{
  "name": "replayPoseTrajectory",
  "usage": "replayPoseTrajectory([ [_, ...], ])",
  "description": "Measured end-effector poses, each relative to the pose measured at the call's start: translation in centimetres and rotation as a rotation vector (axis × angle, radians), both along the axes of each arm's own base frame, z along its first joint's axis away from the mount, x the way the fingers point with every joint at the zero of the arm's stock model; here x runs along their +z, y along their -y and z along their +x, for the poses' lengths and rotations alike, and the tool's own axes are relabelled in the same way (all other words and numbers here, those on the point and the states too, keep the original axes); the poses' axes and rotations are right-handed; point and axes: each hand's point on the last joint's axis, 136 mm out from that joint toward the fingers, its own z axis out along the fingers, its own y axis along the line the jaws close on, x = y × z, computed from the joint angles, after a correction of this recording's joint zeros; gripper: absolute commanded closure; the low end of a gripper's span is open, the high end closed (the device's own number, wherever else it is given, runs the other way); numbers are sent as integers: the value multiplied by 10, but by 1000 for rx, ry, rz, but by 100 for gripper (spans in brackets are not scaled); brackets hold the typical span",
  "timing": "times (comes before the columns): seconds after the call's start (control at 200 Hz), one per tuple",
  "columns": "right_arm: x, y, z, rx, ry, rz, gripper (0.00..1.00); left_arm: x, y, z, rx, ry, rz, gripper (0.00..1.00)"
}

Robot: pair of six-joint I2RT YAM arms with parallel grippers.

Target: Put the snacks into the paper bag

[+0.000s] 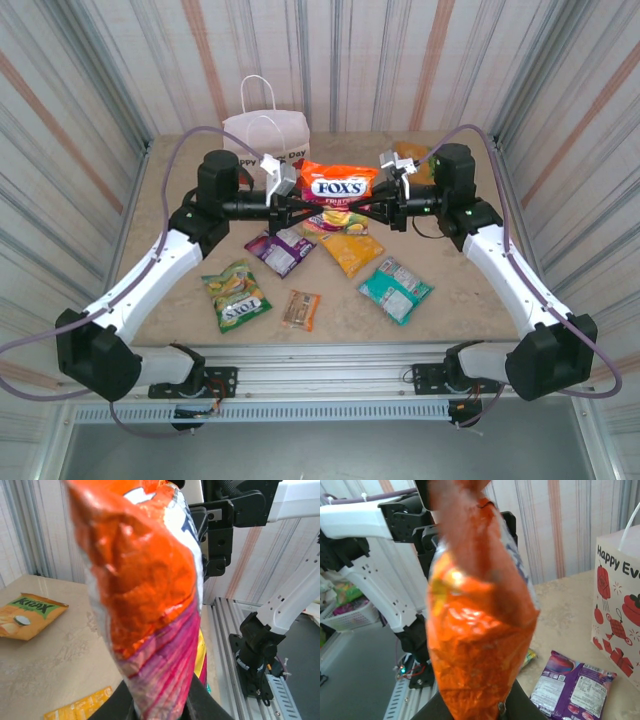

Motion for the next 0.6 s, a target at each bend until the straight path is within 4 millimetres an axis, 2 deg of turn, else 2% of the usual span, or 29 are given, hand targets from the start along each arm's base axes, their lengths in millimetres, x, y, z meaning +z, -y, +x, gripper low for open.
replayPoseTrajectory([
  [0.08, 2, 0, 5, -21, 20, 2, 96, 1, -11, 12, 75, -11, 6, 45],
  [0.175, 8, -1, 14, -53, 62, 10, 96, 2, -30, 29, 187, -20, 12, 35],
  [0.341, 33, -9, 50, -105, 134, 28, 96, -11, -64, 47, 380, -65, 39, 31],
  [0.596, 68, -33, 114, -140, 263, 72, 96, -50, -110, 64, 628, -177, 110, 31],
])
